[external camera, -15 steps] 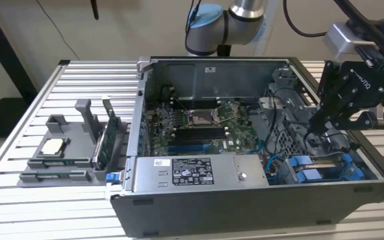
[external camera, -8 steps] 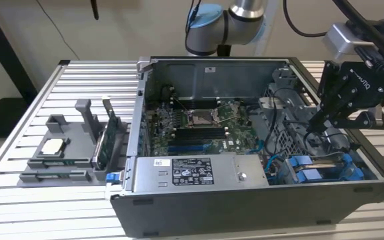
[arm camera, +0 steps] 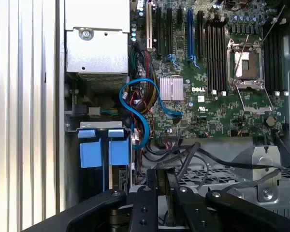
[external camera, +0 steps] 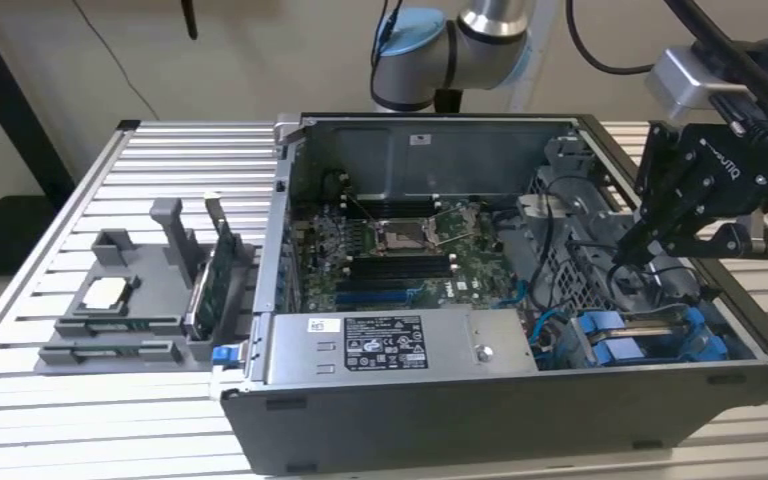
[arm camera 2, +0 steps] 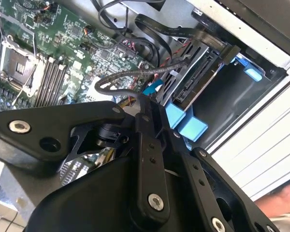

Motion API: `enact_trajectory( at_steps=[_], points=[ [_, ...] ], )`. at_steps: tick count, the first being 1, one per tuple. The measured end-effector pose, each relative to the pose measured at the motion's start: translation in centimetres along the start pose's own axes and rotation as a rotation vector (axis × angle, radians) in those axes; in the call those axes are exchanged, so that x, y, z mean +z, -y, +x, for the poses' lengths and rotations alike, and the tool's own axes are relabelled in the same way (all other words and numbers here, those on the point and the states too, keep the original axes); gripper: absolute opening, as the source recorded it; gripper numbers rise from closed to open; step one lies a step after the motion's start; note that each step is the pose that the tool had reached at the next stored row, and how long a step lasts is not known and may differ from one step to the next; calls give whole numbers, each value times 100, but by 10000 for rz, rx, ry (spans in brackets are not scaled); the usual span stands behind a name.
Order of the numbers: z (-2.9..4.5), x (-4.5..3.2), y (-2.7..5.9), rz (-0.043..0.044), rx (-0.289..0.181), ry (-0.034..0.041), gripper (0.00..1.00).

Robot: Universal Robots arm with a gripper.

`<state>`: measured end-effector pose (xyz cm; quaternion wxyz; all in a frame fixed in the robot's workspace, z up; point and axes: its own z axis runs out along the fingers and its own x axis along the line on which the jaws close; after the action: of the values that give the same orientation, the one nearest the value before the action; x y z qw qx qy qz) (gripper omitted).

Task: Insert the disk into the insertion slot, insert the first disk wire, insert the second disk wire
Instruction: 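Insert the first disk wire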

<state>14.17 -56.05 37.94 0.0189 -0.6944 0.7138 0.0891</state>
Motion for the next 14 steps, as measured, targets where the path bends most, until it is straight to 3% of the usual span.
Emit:
enact_trajectory(
  at_steps=[6, 14],
  points=[
    [17, 2, 7, 15, -2, 0, 19],
    [93, 2, 53, 21, -3, -4, 19]
  ],
)
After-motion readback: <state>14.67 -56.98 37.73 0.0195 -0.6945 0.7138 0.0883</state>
